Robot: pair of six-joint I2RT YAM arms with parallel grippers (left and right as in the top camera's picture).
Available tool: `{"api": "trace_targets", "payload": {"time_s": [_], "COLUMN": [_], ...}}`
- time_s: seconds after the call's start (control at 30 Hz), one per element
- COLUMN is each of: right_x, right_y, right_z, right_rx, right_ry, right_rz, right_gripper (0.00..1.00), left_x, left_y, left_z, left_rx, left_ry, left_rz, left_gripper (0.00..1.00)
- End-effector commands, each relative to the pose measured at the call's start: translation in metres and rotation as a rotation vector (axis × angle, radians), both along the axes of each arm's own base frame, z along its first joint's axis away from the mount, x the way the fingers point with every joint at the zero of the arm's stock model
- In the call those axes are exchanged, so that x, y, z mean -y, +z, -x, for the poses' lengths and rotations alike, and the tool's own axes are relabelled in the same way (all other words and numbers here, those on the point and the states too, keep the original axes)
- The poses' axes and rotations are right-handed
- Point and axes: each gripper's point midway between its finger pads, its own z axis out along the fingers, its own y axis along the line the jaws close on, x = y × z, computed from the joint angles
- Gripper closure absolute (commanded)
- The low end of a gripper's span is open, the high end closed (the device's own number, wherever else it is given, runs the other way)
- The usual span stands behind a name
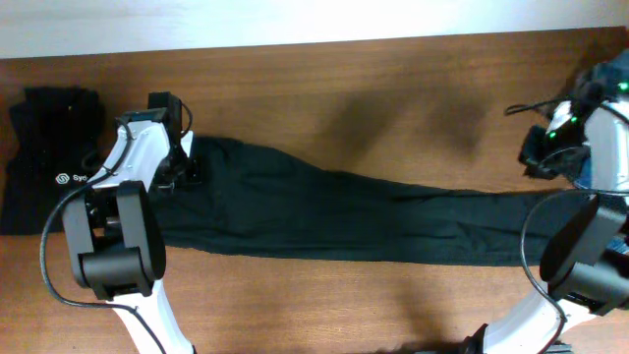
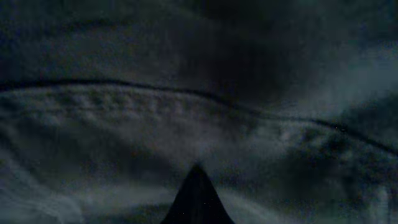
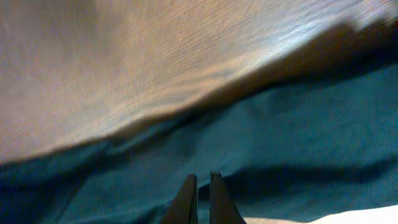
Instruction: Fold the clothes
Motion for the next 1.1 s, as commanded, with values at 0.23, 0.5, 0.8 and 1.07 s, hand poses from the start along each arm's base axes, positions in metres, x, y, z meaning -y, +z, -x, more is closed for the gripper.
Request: {"api": "trace_targets", "payload": {"time_s": [0.23, 0.5, 0.8, 1.07], "right_x": [0.042, 0.092, 0.145, 0.139], "right_y": [-0.024, -0.02, -0.024, -0.052], "right_z": [0.061, 0.081, 0.102, 0.095], "right_rx": [-0.097, 0.101, 0.295, 0.406], "right_ry": [-0.216, -0.203, -0.201, -0.164], "right_rz": [-0.075, -0.18, -0.136, -0.157], "right_gripper": [0.96, 0.96, 0.3, 0.07], "left_x": [-0.003, 0.003, 0.003, 0.003], "left_y": [-0.02, -0.021, -0.021, -0.021], "left_z": [0.019, 0.019, 0.02, 0.02], "left_rx": [-0.044, -0.044, -0.046, -0.046], "left_ry": [0.02, 0.023, 0.024, 0.023], "left_rz": [-0.018, 0.019, 0.019, 0.018], "left_gripper": [0.99, 0.99, 0.99, 0.99]}}
